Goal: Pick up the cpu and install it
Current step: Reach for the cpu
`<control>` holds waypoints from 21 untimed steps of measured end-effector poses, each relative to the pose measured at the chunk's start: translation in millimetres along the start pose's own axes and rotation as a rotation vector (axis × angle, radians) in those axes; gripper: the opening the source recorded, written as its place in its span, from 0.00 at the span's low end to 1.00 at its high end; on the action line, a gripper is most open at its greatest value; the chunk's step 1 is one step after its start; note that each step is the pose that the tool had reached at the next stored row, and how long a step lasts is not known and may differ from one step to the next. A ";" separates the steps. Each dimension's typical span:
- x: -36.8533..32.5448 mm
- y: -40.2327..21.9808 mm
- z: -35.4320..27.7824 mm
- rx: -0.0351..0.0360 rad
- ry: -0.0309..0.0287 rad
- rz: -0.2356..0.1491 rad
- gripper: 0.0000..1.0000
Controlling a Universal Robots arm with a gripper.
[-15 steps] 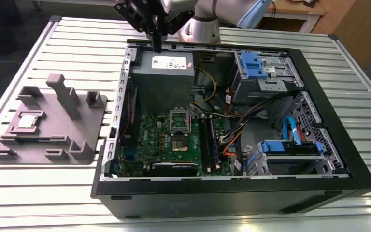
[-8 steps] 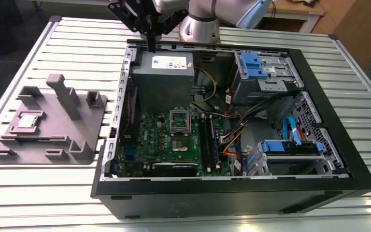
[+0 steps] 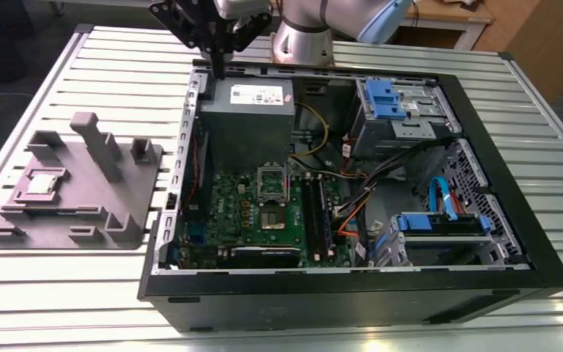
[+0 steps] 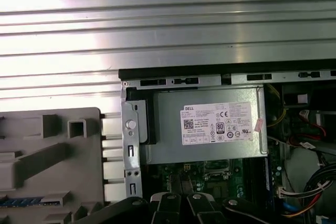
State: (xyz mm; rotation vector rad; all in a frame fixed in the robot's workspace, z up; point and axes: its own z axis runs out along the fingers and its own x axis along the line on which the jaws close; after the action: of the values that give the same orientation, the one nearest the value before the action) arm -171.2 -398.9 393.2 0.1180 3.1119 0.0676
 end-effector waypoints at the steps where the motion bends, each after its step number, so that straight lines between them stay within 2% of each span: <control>1: 1.6 -0.1 -0.1 0.0000 -0.0001 0.000 0.10; 10: 13.7 -1.0 -0.4 -0.0001 -0.0008 0.000 0.10; 15: 16.7 -1.2 -0.4 -0.0001 -0.0009 0.000 0.10; 21: 17.2 -1.3 -0.5 -0.0001 -0.0010 0.000 0.10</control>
State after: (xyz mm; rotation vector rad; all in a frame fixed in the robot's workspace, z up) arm -188.4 -398.9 393.2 0.1179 3.1109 0.0677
